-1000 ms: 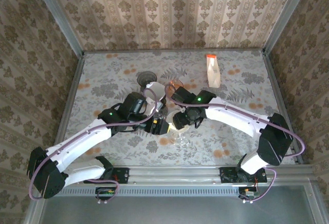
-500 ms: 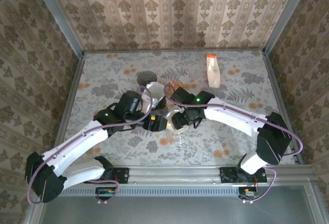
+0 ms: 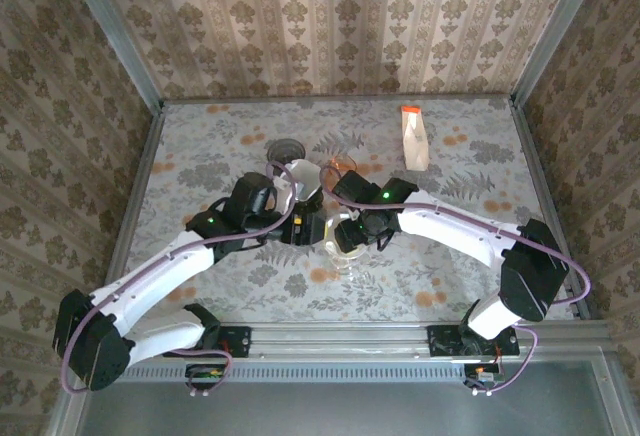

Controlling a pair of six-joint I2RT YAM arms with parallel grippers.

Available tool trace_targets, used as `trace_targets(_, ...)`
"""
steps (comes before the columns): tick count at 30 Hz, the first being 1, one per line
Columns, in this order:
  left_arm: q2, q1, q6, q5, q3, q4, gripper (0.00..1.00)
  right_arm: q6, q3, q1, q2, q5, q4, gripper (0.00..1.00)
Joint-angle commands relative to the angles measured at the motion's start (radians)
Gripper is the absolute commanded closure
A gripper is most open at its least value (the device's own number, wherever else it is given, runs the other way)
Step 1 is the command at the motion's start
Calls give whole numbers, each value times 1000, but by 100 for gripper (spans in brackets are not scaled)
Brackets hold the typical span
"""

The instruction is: Place the coffee filter in the dripper

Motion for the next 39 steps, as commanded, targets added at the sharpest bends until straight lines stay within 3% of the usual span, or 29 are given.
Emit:
trace_targets(1, 12, -8, 0, 15, -1, -7, 27, 6, -20, 8, -3, 20, -1, 32)
trace_targets(6, 11, -11, 5, 22, -2, -21, 37, 7, 2, 8, -13, 27, -13, 31)
trace_targets(14, 10, -12, 3, 35, -8, -21, 44, 2, 67, 9, -50, 57, -42, 31)
trace_targets(28, 5, -15, -6, 39, -13, -14, 45, 28, 91, 9, -159, 113, -115, 30)
trace_targets(33, 5, -15, -13, 39, -20, -5, 46, 40, 54, 8, -222, 124, -130, 35)
trace_targets(39, 7, -14, -17, 41, -25, -2, 46, 35, 35, 9, -222, 115, -109, 52)
